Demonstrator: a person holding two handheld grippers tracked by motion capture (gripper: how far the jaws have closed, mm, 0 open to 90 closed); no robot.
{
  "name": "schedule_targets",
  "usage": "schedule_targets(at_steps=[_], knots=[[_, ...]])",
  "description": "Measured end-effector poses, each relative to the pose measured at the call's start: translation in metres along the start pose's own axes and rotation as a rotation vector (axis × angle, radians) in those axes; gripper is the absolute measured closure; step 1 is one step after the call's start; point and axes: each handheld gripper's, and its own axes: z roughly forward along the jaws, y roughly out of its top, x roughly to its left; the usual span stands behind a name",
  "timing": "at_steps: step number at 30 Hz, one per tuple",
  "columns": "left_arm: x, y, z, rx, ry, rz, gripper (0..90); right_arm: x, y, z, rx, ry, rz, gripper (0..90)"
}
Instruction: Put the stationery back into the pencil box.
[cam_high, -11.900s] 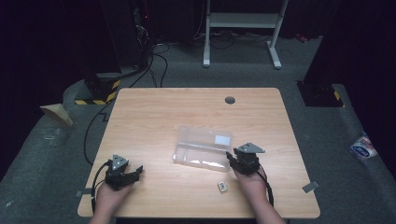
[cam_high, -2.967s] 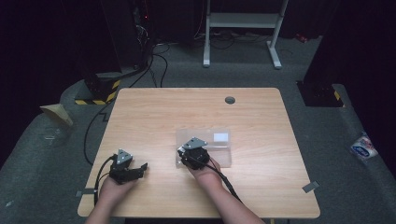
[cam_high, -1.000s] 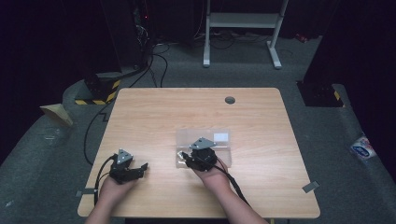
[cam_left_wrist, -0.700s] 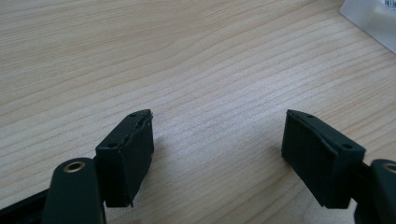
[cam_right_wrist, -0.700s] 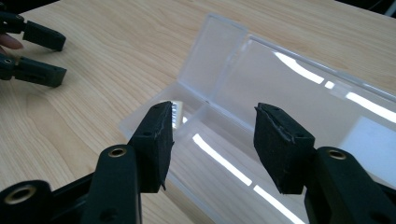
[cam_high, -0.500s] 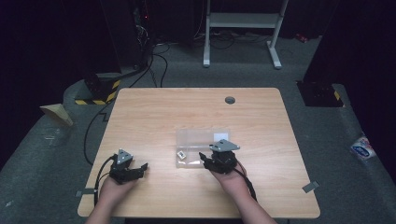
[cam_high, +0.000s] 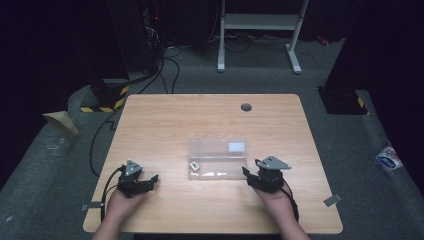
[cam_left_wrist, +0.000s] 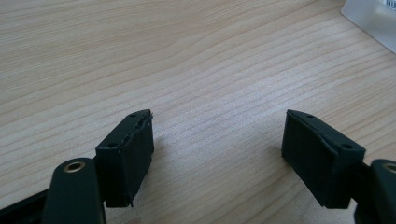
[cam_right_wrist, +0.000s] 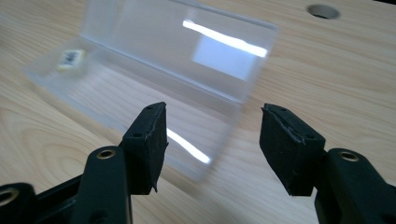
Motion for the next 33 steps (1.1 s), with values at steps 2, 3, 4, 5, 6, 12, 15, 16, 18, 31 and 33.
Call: schedule_targets(at_steps=[2, 3, 4, 5, 6, 12, 15, 16, 18, 31, 33], knots=[[0.000, 0.000, 0.000, 0.000, 0.000, -0.002, 25.3, -0.011, -0.008, -0.005, 0.011, -0.014, 0.017, 41.0], [0.000, 0.000, 0.000, 0.000, 0.000, -0.002, 25.3, -0.016, -0.012, -0.008, 0.022, -0.023, 0.027, 41.0], [0.000, 0.000, 0.000, 0.000, 0.000, -0.002, 25.3, -0.022, -0.017, -0.011, 0.029, -0.036, 0.029, 40.9], [0.000, 0.000, 0.000, 0.000, 0.000, -0.003, 25.3, -0.027, -0.021, -0.013, 0.034, -0.047, 0.029, 40.5], [0.000, 0.000, 0.000, 0.000, 0.000, -0.001, 25.3, -0.032, -0.026, -0.016, 0.040, -0.058, 0.039, 39.8], [0.000, 0.000, 0.000, 0.000, 0.002, -0.002, 25.3, -0.057, -0.048, -0.026, 0.141, -0.141, 0.093, 30.1], [0.000, 0.000, 0.000, 0.000, 0.002, -0.003, 25.3, -0.064, -0.059, -0.026, 0.178, -0.176, 0.104, 26.0], [0.000, 0.000, 0.000, 0.000, 0.002, -0.003, 25.3, -0.066, -0.062, -0.025, 0.199, -0.179, 0.107, 22.6], [0.000, 0.000, 0.001, 0.000, 0.002, 0.000, 25.3, -0.067, -0.066, -0.025, 0.171, -0.173, 0.137, 21.8], [0.000, 0.000, 0.000, 0.001, 0.002, -0.003, 25.3, -0.066, -0.066, -0.025, 0.167, -0.177, 0.139, 23.2], [-0.001, 0.000, 0.000, 0.001, 0.004, -0.004, 25.3, -0.066, -0.066, -0.025, 0.166, -0.177, 0.139, 23.4]])
